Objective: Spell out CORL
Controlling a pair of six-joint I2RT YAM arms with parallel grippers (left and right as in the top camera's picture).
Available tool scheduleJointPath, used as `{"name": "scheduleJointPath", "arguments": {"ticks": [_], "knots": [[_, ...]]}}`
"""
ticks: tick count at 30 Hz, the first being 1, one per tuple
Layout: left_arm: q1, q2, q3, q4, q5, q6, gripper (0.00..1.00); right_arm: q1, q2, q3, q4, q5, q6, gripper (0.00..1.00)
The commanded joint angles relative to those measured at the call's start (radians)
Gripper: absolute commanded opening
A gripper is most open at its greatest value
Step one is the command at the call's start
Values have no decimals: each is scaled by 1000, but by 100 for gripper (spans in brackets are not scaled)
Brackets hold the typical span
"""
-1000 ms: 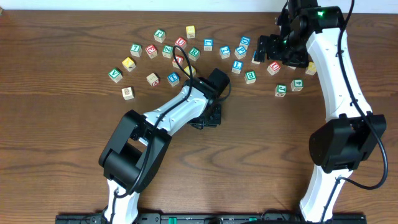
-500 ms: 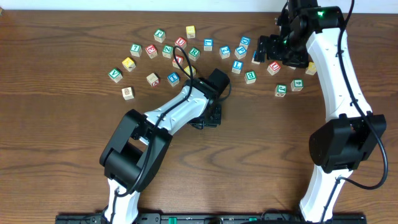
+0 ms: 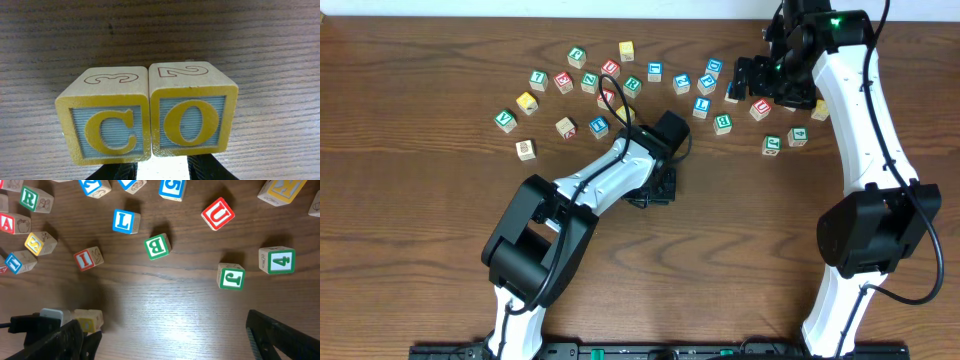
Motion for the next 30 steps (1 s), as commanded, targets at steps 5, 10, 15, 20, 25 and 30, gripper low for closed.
{"name": "scheduleJointPath", "arguments": {"ticks": [5,10,15,20,25,30], "knots": [[22,13,-4,-2,-2,-16,33,-2,7,21,-7,1,4,99],[22,13,-4,-3,-1,-16,33,-2,7,21,-7,1,4,99],[22,13,-2,-7,3,-15,28,-2,7,21,-7,1,4,99],[22,3,18,-33,15,-3,25,-2,7,21,-11,1,3,99],[22,-45,52,-71,18,18,25,-2,7,21,-14,1,3,99],[30,-158,60,-73,7,60,25,-2,7,21,-14,2,3,99]]}}
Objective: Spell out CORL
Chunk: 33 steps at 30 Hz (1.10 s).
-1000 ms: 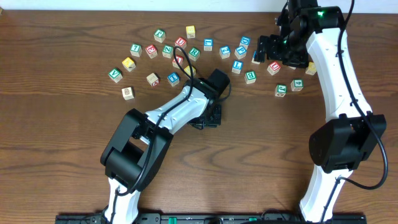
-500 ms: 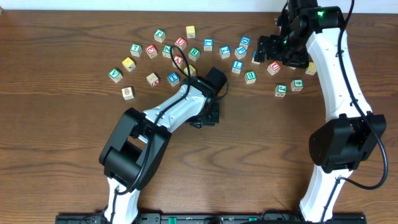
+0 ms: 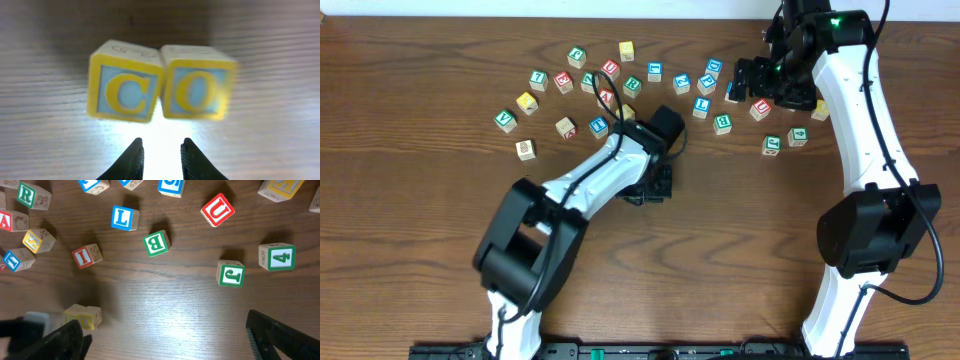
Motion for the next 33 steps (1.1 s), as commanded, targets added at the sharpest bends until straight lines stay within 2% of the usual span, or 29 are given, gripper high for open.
{"name": "scheduleJointPath", "arguments": {"ticks": [1,6,13,16,21,33], "knots": [[17,-121,40,-3,-26,39,25,-2,7,21,-2,2,3,99],[77,-174,40,-4,-85,40,25,-2,7,21,-2,2,3,99],[137,-94,2,8,-93,55,23,-2,7,21,-6,1,-4,99],[143,-33,-1,8,-93,56,19,-2,7,21,-7,2,-4,99],[142,32,-1,30,-90,61,19,-2,7,21,-7,2,-5,99],[142,38,0,26,-48,66,19,-2,7,21,-10,2,-7,99]]}}
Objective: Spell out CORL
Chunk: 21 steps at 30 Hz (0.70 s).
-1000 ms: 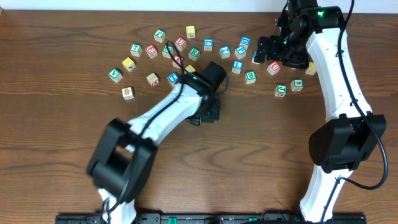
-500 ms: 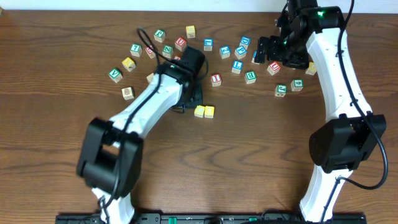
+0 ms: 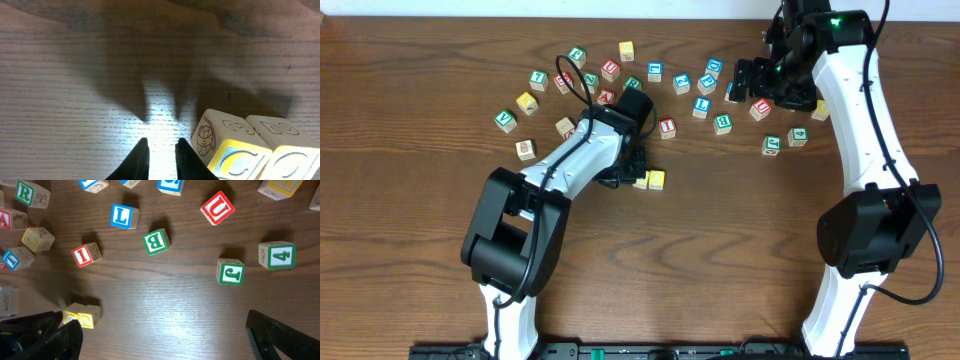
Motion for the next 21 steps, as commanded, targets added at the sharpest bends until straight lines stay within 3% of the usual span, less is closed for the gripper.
{"name": "scheduleJointPath", "arguments": {"ticks": [1,21], "knots": [[2,-2,-8,-6,31,10,19,-2,7,21,-4,2,-6,99],[-3,-2,-8,-32,96,9,19,-2,7,21,-8,2,-6,99]]}}
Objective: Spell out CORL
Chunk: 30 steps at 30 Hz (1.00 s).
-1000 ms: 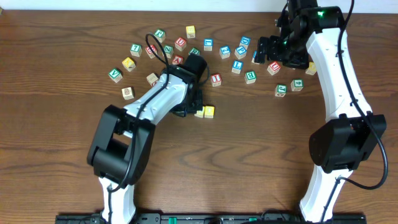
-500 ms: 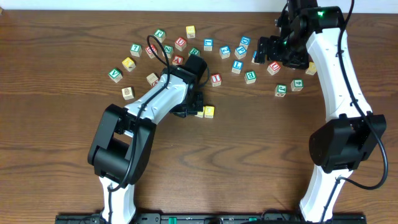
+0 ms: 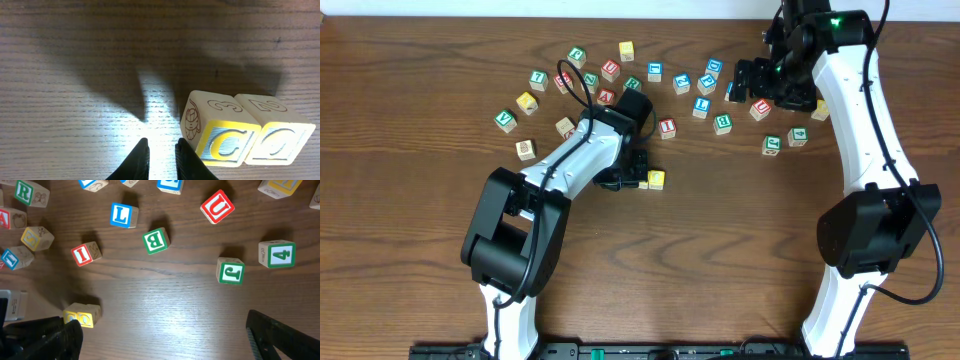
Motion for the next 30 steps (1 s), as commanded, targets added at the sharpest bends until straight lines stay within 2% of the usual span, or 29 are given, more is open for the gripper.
{"name": "scheduleJointPath", "arguments": {"ticks": [1,30], "knots": [[-4,-2,-8,-2,14,8,19,-2,7,21,-4,2,-6,99],[1,-6,6,-9,13,35,19,-3,7,21,-18,1,-20,99]]}}
